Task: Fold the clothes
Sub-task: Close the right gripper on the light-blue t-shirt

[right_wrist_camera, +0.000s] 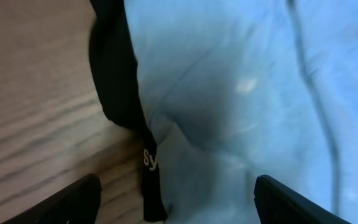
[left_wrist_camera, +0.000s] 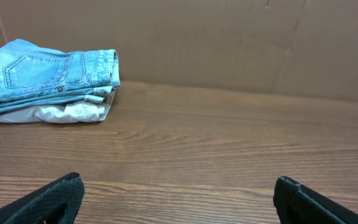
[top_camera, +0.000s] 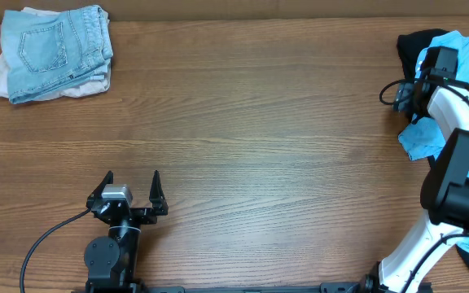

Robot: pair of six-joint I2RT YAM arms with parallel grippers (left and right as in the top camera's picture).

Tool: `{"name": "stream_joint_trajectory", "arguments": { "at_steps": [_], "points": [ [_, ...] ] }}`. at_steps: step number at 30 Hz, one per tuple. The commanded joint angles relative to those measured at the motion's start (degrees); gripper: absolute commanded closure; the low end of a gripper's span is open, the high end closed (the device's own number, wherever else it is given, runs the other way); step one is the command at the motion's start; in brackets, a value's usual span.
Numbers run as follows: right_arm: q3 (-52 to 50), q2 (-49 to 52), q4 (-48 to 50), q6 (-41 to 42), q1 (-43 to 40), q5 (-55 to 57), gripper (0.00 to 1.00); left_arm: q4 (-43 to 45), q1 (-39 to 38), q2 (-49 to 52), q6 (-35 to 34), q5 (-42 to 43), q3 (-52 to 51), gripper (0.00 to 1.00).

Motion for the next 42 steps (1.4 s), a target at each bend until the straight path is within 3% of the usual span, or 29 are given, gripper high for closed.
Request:
{"name": "stream_joint_trajectory", "arguments": {
  "at_steps": [1, 7, 16, 18, 22, 24, 31, 36, 38, 40, 42],
  "points": [
    [0.5, 1.4, 0.3, 0.0, -1.0, 1.2, 0.18, -0.1, 0.3, -0.5, 1.1, -0.4, -0.2, 0.00],
    [0.5, 1.7, 0.2, 0.0, -2.4, 3.8, 0.30, -0.1, 0.3, -0.5, 1.1, -0.4, -0.2, 0.00],
    [0.5, 1.7, 0.7, 0.0, -3.3, 4.1, 0.59, -0.1, 0.3, -0.5, 1.1, -0.4, -0.2, 0.00],
    [0.7, 1.6, 0.9, 0.0, -3.3, 4.1, 0.58, -0.1, 0.3, -0.5, 1.0, -0.4, -0.2, 0.00],
    [1.6, 1.6, 0.5, 0.0, -3.1, 3.9, 0.39, -0.1, 0.3, -0.5, 1.1, -0.4, -0.2, 0.00],
    [2.4, 1.6, -0.2, 0.0, -3.0, 3.9, 0.35, -0.1, 0.3, -0.5, 1.1, -0.4, -0.2, 0.00],
    [4.6, 0.5, -1.8, 0.2, -2.5, 0.6, 0.35, -0.1, 0.3, -0.5, 1.1, -0.4, -0.2, 0.00],
    [5.0, -0.1, -2.1, 0.2, -2.5, -0.2, 0.54, -0.1, 0.3, -0.5, 1.1, -0.4, -0.2, 0.00],
    [5.0, -0.1, -2.4, 0.2, -2.6, -0.2, 0.56, -0.1, 0.3, -0.5, 1.1, -0.4, -0.2, 0.00],
    [5.0, -0.1, -2.4, 0.2, -2.7, -0.2, 0.55, -0.1, 0.3, -0.5, 1.1, -0.4, -0.2, 0.00],
    [5.0, -0.1, -2.4, 0.2, -2.7, -0.2, 0.37, -0.1, 0.3, -0.5, 1.1, -0.4, -0.2, 0.00]
  ]
}}
